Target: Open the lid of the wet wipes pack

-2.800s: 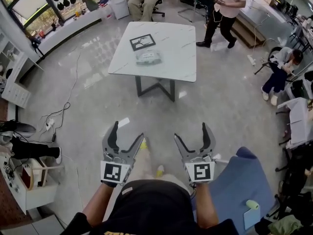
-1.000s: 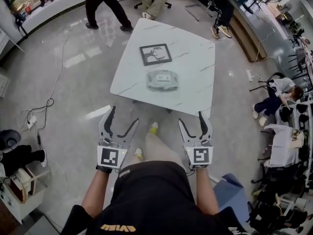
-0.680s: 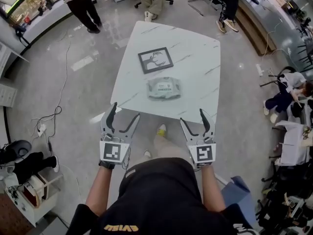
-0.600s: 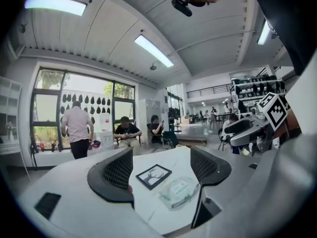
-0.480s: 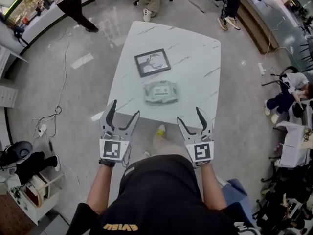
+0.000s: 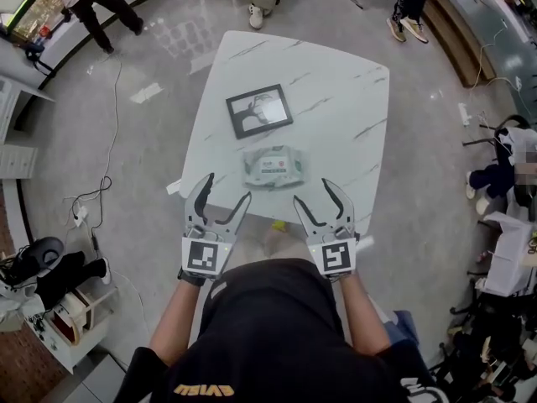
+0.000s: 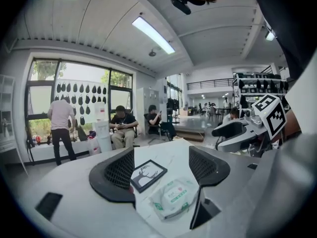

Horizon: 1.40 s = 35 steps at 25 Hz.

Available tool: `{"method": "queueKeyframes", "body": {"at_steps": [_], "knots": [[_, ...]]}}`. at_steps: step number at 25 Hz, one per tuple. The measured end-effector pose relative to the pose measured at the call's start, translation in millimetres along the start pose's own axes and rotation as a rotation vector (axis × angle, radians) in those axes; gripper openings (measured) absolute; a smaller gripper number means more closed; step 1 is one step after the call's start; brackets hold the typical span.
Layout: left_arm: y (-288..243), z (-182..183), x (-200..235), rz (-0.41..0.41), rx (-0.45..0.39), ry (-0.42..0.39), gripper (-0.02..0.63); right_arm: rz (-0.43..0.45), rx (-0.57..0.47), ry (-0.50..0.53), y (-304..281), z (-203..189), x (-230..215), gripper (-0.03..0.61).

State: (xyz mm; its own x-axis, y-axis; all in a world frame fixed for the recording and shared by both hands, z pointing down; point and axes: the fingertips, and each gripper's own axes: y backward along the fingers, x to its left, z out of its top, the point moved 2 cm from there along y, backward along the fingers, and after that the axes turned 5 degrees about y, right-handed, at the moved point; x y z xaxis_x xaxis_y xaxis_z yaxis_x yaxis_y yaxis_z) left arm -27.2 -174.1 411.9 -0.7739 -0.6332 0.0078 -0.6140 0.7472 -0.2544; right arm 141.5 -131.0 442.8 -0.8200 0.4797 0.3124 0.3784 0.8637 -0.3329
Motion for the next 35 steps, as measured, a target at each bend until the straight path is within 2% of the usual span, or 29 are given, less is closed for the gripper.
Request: {"method": "queueKeyframes", "body": {"at_steps": [5,10,15,19,25,31,35], "knots": [[-8.5,-11.4,13.4,0.007,0.025,0.006,0.325,-0.001,0.039,0.021,-16.8,-10.5,-1.0,0.262],[-23.3,-49.8,43.1,0.061,0.061,0.009,0.259,-0.095,0.079,0.075,-34.8,-15.1,-2.3,0.238],[-50.4,-81.6,45.2,-0.001,0.122,0.014,0.211,-0.13,0.169,0.181,-59.0,-35.2,4.2,0.236],[-63.6,-125.4,46.0,-0.07,0.195,0.007,0.167,-0.134,0.211,0.226,-88.9,-61.4,26.2,0.23],[-87.9,-179.3,28.0,-0.128,0.309,0.034,0.122,-0.093,0.318,0.328,-111.8,-106.5,42.3,0.232],[-103.7,-208.3,15.3,-0.163,0.374,0.066,0.064,-0.027,0.377,0.455,-134.5,-139.7,64.6,0.236],[-109.8,-224.0,9.5,-0.179,0.422,0.084,0.048,0.005,0.404,0.55,-145.8,-150.9,76.6,0.236]]}}
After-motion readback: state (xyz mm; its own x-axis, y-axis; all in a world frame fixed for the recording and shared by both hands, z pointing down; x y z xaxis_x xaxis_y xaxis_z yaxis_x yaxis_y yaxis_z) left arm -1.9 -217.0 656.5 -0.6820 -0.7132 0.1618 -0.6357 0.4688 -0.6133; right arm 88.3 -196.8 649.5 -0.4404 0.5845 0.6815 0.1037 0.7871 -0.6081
